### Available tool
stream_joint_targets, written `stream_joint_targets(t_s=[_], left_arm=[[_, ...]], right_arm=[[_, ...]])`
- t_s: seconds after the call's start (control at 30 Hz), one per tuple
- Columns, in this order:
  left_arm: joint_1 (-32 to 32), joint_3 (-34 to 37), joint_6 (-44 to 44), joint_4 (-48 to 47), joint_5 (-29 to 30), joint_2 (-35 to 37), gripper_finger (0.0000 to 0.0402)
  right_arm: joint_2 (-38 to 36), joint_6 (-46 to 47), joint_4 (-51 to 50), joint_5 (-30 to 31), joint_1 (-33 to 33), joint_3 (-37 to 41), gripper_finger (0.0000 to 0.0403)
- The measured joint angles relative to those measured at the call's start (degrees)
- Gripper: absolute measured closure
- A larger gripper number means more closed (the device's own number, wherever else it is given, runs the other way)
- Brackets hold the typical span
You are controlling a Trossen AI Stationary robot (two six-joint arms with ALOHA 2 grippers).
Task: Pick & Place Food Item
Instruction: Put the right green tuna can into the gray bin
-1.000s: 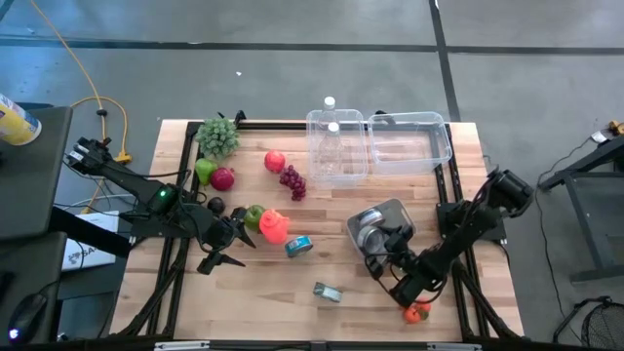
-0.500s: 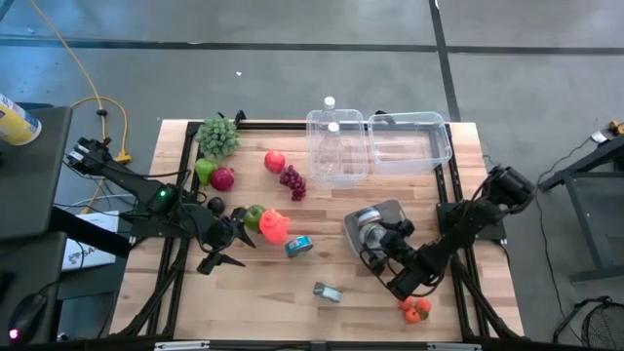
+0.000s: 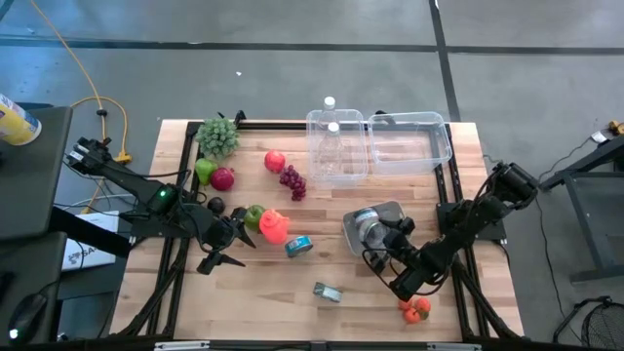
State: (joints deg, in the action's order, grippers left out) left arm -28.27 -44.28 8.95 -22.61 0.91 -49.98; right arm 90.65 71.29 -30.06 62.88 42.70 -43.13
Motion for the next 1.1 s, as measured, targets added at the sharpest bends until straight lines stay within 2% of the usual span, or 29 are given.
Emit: stream_joint_targets(t_s=[0.1,0.5,0.57,0.7,0.8,0.83,0.9,0.97,1.1], left_arm=[[0.0,0.0,0.0,0.0,0.0,0.0,0.0156],[0.0,0.0,-1.1,0.4,0.0,0.0,0.0156],[0.1,0.0,-2.7,2.5,1.9,0.0,0.0156],[0.8,0.0,-4.9,9.9,6.9,-0.1,0.0156],[1.1,0.0,3.6,16.7,6.8,-0.4,0.0156],[1.1,0.1,2.1,19.6,7.4,-0.5,0.0156],[1.7,0.0,-9.8,27.3,9.7,-0.5,0.0156],[3.2,0.0,-17.4,34.5,11.4,-1.3,0.0156],[7.7,0.0,-21.0,49.3,11.6,-9.4,0.0156]], right_arm=[[0.0,-0.7,0.1,-2.5,-0.1,0.0,0.0005],[0.0,-3.9,0.6,-2.5,-0.8,0.0,0.0004],[0.0,-3.9,0.7,-2.7,-0.8,0.0,0.0004],[0.0,-4.1,0.7,-2.9,-0.7,0.0,0.0004],[0.0,-4.1,0.7,-2.9,-0.8,0.0,0.0004],[0.0,-4.1,0.7,-2.9,-0.8,0.0,0.0004],[0.0,-4.1,0.7,-2.9,-0.8,0.0,0.0004],[0.0,-4.1,0.7,-2.9,-0.8,0.0,0.0004],[0.0,-4.1,1.2,-2.7,-0.8,0.0,0.0004]])
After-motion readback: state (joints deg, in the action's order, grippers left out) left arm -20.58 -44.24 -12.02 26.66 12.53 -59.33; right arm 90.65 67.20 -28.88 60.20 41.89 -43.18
